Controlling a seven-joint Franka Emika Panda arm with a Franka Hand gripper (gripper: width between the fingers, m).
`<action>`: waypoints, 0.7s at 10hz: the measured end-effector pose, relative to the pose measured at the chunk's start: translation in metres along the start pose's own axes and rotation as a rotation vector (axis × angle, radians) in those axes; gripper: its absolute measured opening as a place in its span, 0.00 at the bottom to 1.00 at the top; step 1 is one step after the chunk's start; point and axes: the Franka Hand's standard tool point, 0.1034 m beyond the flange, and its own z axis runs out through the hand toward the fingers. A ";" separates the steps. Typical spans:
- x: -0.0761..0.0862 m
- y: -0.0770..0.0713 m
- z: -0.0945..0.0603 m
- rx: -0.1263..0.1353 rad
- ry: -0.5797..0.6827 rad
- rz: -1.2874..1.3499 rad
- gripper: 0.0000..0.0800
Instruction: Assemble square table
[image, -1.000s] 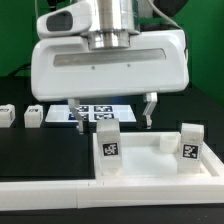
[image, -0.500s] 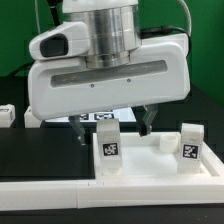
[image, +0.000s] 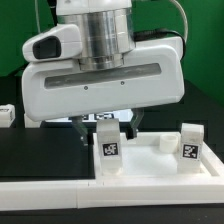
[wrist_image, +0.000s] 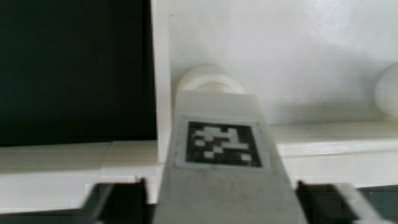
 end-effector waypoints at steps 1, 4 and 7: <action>0.000 -0.002 0.000 0.008 0.001 0.097 0.43; 0.001 -0.005 0.001 0.019 0.006 0.310 0.36; -0.005 -0.007 0.002 0.025 0.092 0.686 0.36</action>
Offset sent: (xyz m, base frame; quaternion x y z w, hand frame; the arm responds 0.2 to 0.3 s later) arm 0.0000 0.0000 0.0000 0.0000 0.0000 0.1938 0.9810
